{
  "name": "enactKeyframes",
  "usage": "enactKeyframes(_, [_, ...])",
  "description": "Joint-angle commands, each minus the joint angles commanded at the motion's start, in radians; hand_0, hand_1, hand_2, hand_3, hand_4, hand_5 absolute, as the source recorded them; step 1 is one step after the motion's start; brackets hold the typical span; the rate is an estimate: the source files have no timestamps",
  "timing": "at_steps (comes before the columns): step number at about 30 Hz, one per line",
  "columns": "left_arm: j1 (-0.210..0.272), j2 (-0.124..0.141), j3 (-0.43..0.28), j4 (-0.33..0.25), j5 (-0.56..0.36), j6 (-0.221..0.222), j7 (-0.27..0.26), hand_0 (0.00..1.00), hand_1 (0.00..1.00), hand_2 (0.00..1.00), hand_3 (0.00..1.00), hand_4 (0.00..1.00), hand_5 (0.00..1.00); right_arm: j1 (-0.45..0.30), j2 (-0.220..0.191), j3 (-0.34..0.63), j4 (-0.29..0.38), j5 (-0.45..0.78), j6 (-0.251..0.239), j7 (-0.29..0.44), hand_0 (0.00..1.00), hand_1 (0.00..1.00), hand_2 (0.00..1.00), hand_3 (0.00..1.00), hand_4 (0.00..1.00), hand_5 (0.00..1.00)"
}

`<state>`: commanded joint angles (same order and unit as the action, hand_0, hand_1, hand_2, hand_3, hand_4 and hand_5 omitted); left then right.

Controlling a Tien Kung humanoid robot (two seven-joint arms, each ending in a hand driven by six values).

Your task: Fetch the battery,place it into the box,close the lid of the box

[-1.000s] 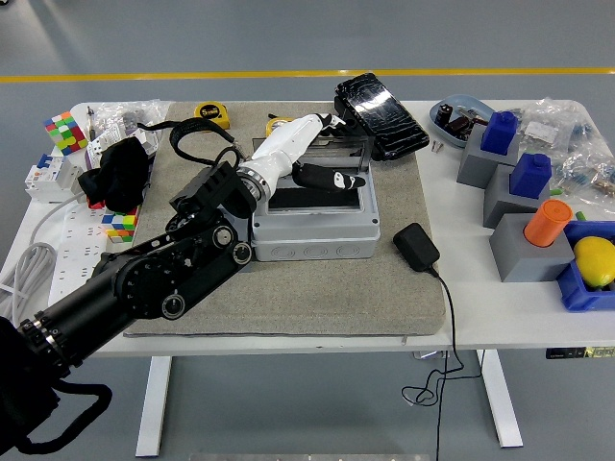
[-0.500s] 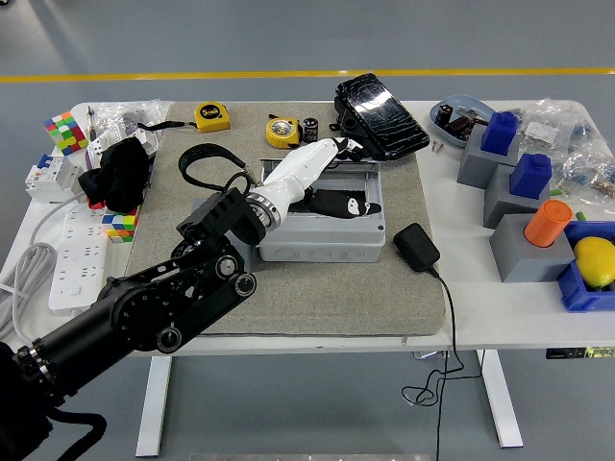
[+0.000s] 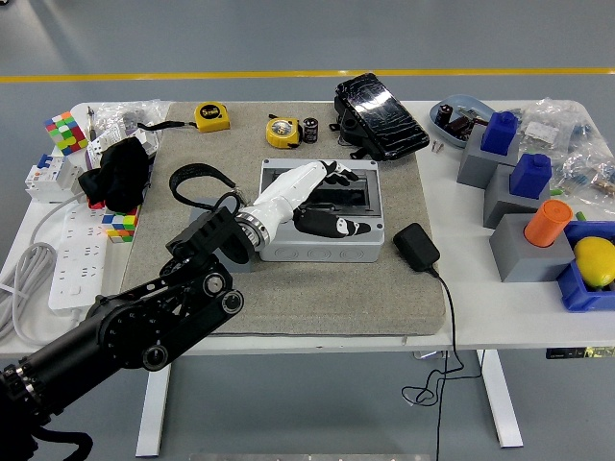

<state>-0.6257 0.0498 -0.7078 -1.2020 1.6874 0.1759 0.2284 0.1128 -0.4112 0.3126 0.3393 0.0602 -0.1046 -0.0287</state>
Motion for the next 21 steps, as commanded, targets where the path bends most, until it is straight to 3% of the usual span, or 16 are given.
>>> enactKeyframes(6, [0.032, 0.013, -0.031, -0.046, -0.013, 0.005, -0.013, 0.735, 0.752, 0.721, 0.730, 0.998, 0.422, 0.001, 0.000, 0.002, 0.000, -0.001, -0.001, 0.001, 0.565, 0.594, 0.567, 0.542, 0.918, 0.471])
enactKeyframes(11, [0.090, 0.023, -0.120, -0.113, -0.065, 0.036, -0.055, 0.735, 0.752, 0.721, 0.730, 0.998, 0.422, 0.000, 0.001, 0.000, 0.000, 0.000, 0.000, 0.002, 0.565, 0.594, 0.567, 0.542, 0.918, 0.471])
enactKeyframes(16, [0.159, 0.023, -0.233, -0.132, -0.232, 0.080, -0.169, 0.706, 0.738, 0.714, 0.726, 0.998, 0.420, 0.000, 0.002, -0.005, -0.003, 0.006, 0.001, 0.001, 0.565, 0.595, 0.567, 0.542, 0.918, 0.471])
enactKeyframes(21, [0.217, 0.022, -0.345, -0.131, -0.438, 0.095, -0.281, 0.699, 0.713, 0.685, 0.719, 0.998, 0.417, 0.002, 0.002, -0.006, -0.004, 0.010, 0.000, 0.002, 0.565, 0.595, 0.566, 0.541, 0.918, 0.471])
